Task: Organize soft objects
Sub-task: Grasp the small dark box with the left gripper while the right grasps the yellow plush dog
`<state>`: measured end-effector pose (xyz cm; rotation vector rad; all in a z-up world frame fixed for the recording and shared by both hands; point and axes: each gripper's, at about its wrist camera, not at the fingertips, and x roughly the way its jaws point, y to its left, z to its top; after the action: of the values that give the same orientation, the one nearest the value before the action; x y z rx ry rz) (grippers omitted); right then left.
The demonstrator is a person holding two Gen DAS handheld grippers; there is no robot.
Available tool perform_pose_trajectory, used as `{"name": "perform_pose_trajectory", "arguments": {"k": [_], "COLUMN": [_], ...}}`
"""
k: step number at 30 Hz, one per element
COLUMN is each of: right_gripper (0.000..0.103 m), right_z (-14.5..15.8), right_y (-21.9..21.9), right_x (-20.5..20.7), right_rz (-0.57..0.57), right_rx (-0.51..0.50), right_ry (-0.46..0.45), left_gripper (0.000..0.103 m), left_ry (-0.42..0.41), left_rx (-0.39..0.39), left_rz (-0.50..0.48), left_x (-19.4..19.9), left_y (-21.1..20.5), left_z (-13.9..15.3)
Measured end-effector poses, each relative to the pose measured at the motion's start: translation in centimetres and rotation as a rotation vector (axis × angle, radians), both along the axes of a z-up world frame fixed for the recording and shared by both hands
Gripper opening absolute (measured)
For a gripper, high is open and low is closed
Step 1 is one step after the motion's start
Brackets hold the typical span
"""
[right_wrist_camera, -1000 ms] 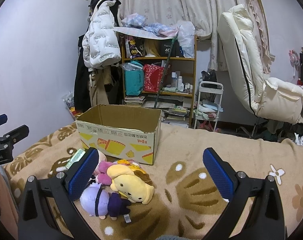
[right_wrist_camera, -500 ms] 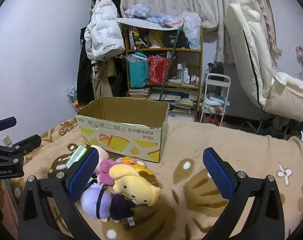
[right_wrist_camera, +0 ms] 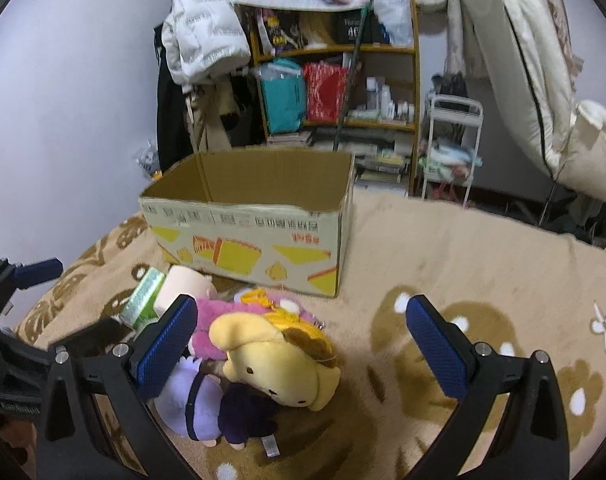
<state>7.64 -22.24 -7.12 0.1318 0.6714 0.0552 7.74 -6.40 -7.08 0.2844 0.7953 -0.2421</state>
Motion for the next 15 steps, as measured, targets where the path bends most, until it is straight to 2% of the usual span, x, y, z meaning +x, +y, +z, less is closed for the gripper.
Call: {"name": "perform_pose_trajectory", "arguments": {"k": [6, 10, 15], "right_gripper": [0.103, 0.103, 0.103], "right_z": [-1.6, -2.4, -3.3], "right_y": [0.0, 0.2, 0.5], "right_x": [1.1, 1.6, 2.2], "right_rz": [0.024, 0.036, 0.051], "right_rx": [0.034, 0.047, 0.05], "right_ry": [0.067, 0.102, 0.143], "left_gripper": [0.102, 0.102, 0.102], "left_ry": [0.079, 0.155, 0.196], "left_rx": [0.006, 0.002, 0.034], "left_rz": [-0.028, -0.019, 0.007], "left_x": [0.6, 1.4, 2.1], "left_y": [-0.6, -0.5, -0.4], "left_z": [-1.5, -2.8, -4.0]}}
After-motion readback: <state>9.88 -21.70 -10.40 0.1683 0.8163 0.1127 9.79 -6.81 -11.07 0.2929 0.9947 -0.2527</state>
